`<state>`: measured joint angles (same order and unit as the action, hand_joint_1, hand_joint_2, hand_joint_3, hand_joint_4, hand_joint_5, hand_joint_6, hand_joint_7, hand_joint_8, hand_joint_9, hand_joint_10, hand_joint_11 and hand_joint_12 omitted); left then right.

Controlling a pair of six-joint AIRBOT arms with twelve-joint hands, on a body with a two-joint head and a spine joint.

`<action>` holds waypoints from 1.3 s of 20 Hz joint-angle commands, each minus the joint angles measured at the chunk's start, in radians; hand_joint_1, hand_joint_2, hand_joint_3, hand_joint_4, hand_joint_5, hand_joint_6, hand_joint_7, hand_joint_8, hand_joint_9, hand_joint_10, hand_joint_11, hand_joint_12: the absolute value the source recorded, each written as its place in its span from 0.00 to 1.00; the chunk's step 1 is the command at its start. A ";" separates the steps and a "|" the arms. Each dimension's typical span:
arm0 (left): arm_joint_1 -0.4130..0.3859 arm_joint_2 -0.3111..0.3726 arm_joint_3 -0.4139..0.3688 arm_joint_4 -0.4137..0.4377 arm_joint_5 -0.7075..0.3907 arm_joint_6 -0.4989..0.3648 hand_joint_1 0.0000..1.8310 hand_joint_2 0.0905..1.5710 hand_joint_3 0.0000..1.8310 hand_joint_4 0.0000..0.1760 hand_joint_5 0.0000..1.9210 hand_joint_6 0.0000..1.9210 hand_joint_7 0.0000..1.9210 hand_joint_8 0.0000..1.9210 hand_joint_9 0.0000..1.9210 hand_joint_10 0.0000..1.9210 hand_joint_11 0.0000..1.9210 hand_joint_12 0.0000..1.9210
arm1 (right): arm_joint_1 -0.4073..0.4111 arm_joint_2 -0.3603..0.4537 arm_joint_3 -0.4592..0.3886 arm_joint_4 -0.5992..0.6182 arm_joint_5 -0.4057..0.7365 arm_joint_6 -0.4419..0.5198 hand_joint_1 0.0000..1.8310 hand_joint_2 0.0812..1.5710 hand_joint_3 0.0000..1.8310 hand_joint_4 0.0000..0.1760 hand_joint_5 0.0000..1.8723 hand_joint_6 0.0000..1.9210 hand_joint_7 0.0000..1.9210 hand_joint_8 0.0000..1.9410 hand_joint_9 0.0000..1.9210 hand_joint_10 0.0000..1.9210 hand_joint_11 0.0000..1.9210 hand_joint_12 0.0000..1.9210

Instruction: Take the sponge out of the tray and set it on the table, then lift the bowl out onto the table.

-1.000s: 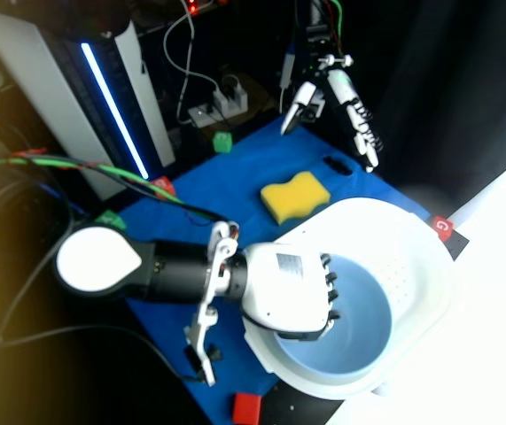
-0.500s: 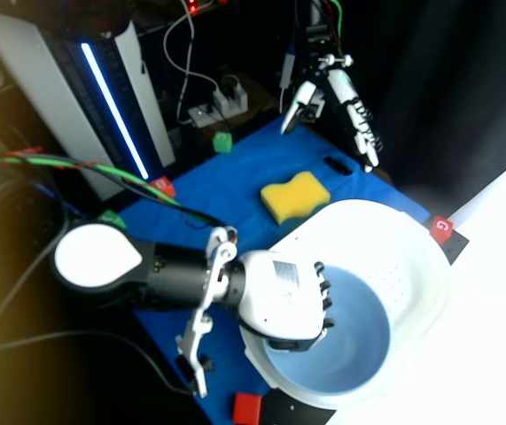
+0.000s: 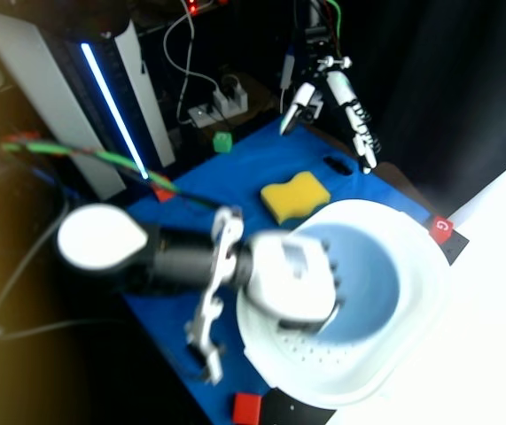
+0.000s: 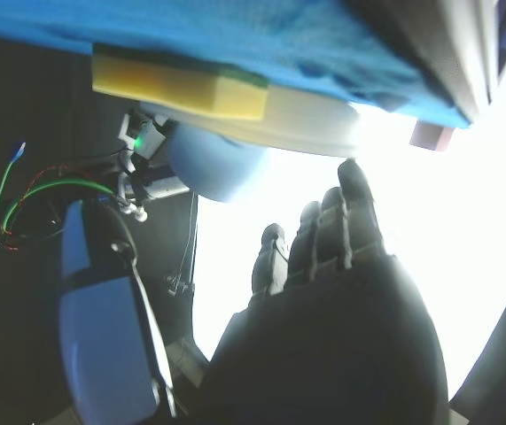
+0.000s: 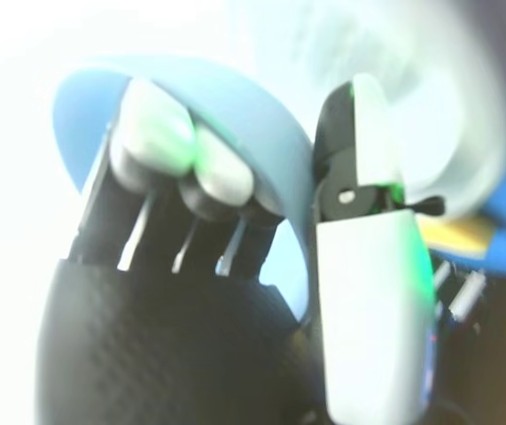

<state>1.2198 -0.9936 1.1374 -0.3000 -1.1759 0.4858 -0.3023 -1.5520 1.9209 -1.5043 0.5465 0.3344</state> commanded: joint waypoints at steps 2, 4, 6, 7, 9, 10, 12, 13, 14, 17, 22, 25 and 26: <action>-0.004 -0.002 -0.001 -0.008 -0.126 -0.009 0.40 0.51 0.00 1.00 0.00 0.00 0.00 0.00 0.00 0.00 0.00 0.23 | 0.024 0.032 -0.025 0.045 0.008 -0.014 0.83 0.71 0.00 0.84 0.61 1.00 0.74 1.00 0.80 1.00 0.82 1.00; -0.001 -0.002 -0.002 -0.010 -0.128 -0.010 0.41 0.52 0.00 1.00 0.00 0.00 0.00 0.00 0.00 0.00 0.00 0.23 | 0.026 0.063 -0.058 0.064 0.031 -0.020 0.85 0.70 0.00 0.83 0.61 1.00 0.76 1.00 0.83 1.00 0.86 1.00; 0.002 -0.002 -0.003 -0.012 -0.129 -0.010 0.41 0.52 0.00 1.00 0.00 0.00 0.00 0.00 0.00 0.00 0.00 0.23 | 0.027 0.107 -0.104 0.083 0.077 -0.022 0.87 0.69 0.00 0.82 0.62 1.00 0.78 1.00 0.85 1.00 0.88 1.00; 0.003 -0.002 -0.005 -0.014 -0.131 -0.010 0.40 0.52 0.00 1.00 0.00 0.00 0.00 0.00 0.01 0.00 0.00 0.25 | 0.027 0.127 -0.127 0.090 0.098 -0.024 0.87 0.69 0.00 0.79 0.63 1.00 0.79 1.00 0.86 1.00 0.89 1.00; 0.008 -0.002 -0.007 -0.017 -0.136 -0.012 0.40 0.52 0.00 1.00 0.00 0.00 0.00 0.00 0.01 0.00 0.00 0.25 | 0.027 0.175 -0.191 0.101 0.137 -0.044 0.85 0.71 0.00 0.72 0.65 1.00 0.78 1.00 0.84 1.00 0.83 1.00; 0.010 -0.002 -0.008 -0.018 -0.139 -0.013 0.40 0.52 0.00 1.00 0.00 0.00 0.00 0.00 0.00 0.00 0.00 0.25 | 0.027 0.202 -0.234 0.102 0.152 -0.063 0.82 0.75 0.00 0.72 0.64 1.00 0.77 1.00 0.83 1.00 0.85 1.00; 0.015 -0.001 -0.010 -0.020 -0.145 -0.015 0.40 0.52 0.00 1.00 0.00 0.00 0.00 0.00 0.00 0.00 0.00 0.25 | 0.027 0.257 -0.317 0.102 0.164 -0.104 0.74 0.79 0.02 0.72 0.66 1.00 0.78 1.00 0.84 1.00 0.86 1.00; 0.019 -0.001 -0.011 -0.022 -0.148 -0.016 0.40 0.52 0.00 1.00 0.00 0.00 0.00 0.00 0.00 0.00 0.00 0.24 | 0.026 0.282 -0.353 0.102 0.174 -0.123 0.75 0.78 0.02 0.71 0.66 1.00 0.78 1.00 0.84 1.00 0.87 1.00; 0.022 -0.001 -0.013 -0.025 -0.152 -0.017 0.41 0.52 0.00 1.00 0.00 0.00 0.00 0.00 0.00 0.00 0.00 0.23 | 0.026 0.302 -0.379 0.095 0.201 -0.126 0.76 0.64 0.25 0.00 0.67 1.00 0.79 1.00 0.86 1.00 0.87 1.00; 0.034 0.004 -0.019 -0.032 -0.168 -0.020 0.41 0.51 0.00 1.00 0.00 0.00 0.00 0.00 0.01 0.00 0.00 0.23 | 0.006 0.336 -0.434 0.054 0.256 -0.121 0.70 0.57 0.37 0.00 0.63 1.00 0.79 1.00 0.86 1.00 0.86 1.00; 0.043 0.007 -0.023 -0.036 -0.172 -0.020 0.41 0.51 0.00 1.00 0.00 0.00 0.00 0.00 0.01 0.00 0.00 0.25 | -0.054 0.355 -0.483 -0.065 0.264 -0.048 0.77 0.67 0.09 0.00 0.61 1.00 0.76 1.00 0.84 1.00 0.86 1.00; 0.044 0.006 -0.025 -0.036 -0.174 -0.020 0.41 0.51 0.00 1.00 0.00 0.00 0.00 0.00 0.01 0.00 0.00 0.23 | -0.104 0.349 -0.483 -0.098 0.266 -0.003 0.78 0.44 0.46 0.00 0.64 1.00 0.78 1.00 0.84 1.00 0.88 1.00; 0.045 0.006 -0.025 -0.037 -0.174 -0.020 0.41 0.52 0.00 1.00 0.00 0.00 0.00 0.00 0.01 0.00 0.00 0.24 | -0.113 0.346 -0.483 -0.104 0.266 -0.003 0.79 0.39 0.53 0.00 0.66 1.00 0.78 1.00 0.84 1.00 0.88 1.00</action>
<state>1.2675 -0.9932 1.1133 -0.3332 -1.2243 0.4751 -0.4290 -1.2034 1.4384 -1.6768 0.7944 0.3332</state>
